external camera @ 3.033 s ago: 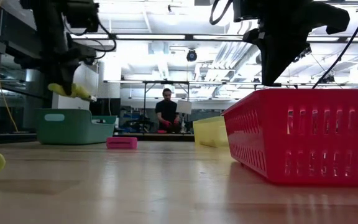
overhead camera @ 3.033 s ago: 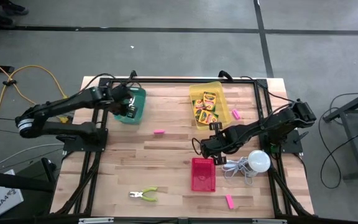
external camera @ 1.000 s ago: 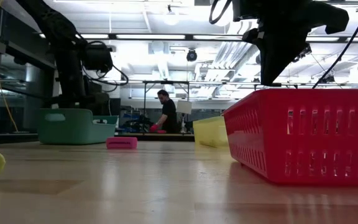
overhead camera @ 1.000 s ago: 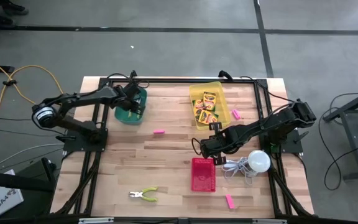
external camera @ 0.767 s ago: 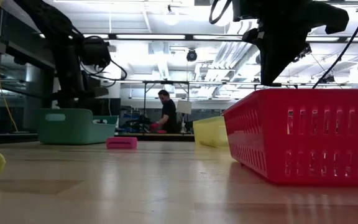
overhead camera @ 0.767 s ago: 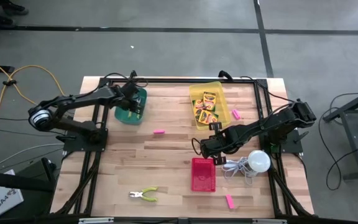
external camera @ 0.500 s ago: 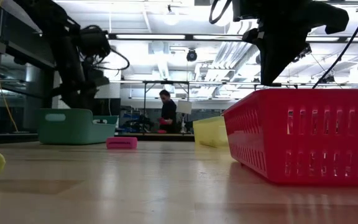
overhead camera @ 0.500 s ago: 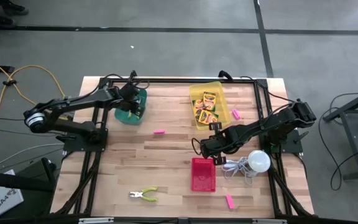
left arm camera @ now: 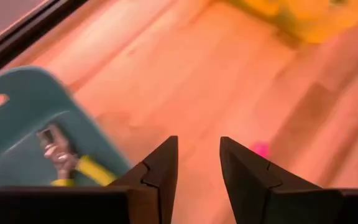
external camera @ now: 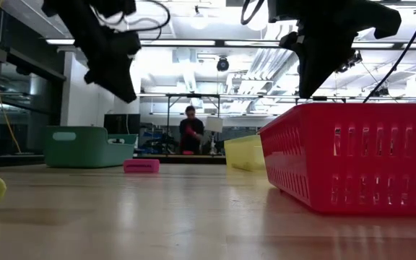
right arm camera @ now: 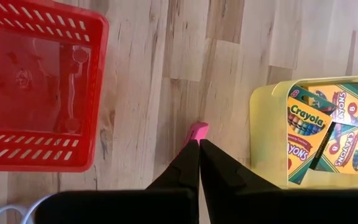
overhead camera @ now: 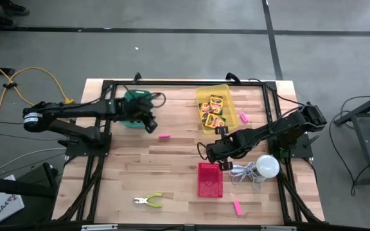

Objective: Pick & Place School Supplies
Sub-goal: Put the puncher hole into the green bin

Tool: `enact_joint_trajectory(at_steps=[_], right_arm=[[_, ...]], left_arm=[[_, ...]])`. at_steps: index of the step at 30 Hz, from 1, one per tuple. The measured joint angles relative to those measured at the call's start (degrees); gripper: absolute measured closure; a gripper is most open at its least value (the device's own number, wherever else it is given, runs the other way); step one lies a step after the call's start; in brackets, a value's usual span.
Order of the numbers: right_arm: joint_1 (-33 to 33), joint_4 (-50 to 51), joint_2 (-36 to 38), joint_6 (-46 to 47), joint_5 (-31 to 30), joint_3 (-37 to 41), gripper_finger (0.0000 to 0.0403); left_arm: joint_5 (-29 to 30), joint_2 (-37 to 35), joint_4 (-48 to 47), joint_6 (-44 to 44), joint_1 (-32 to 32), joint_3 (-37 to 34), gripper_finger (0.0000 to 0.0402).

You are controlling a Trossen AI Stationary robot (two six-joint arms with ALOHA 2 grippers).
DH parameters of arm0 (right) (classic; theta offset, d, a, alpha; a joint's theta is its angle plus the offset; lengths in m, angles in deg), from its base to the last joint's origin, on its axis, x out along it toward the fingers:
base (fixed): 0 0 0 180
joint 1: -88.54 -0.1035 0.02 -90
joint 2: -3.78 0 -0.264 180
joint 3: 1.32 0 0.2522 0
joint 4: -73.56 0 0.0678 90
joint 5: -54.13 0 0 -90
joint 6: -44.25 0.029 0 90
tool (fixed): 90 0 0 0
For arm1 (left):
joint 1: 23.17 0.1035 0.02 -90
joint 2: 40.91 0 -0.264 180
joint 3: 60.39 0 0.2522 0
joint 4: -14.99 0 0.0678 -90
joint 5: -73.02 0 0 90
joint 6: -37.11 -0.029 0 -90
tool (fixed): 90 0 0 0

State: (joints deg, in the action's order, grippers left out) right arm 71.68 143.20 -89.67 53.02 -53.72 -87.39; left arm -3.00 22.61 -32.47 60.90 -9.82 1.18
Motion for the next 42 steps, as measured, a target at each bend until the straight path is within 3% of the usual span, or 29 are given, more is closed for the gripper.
enact_joint_trajectory(at_steps=[16,31,42], right_arm=[[0.0,-0.7,0.0,-1.3,0.0,0.0,0.0401],[0.0,-1.7,0.0,0.0,0.1,0.0,0.0401],[0.0,-2.1,0.0,0.6,3.3,0.0,0.0401]], left_arm=[[2.4,1.4,1.8,11.0,-20.1,1.0,0.0287],[1.9,20.2,7.2,10.6,-34.6,8.3,0.0287],[-4.7,22.5,6.4,20.7,-40.9,9.6,0.0279]])
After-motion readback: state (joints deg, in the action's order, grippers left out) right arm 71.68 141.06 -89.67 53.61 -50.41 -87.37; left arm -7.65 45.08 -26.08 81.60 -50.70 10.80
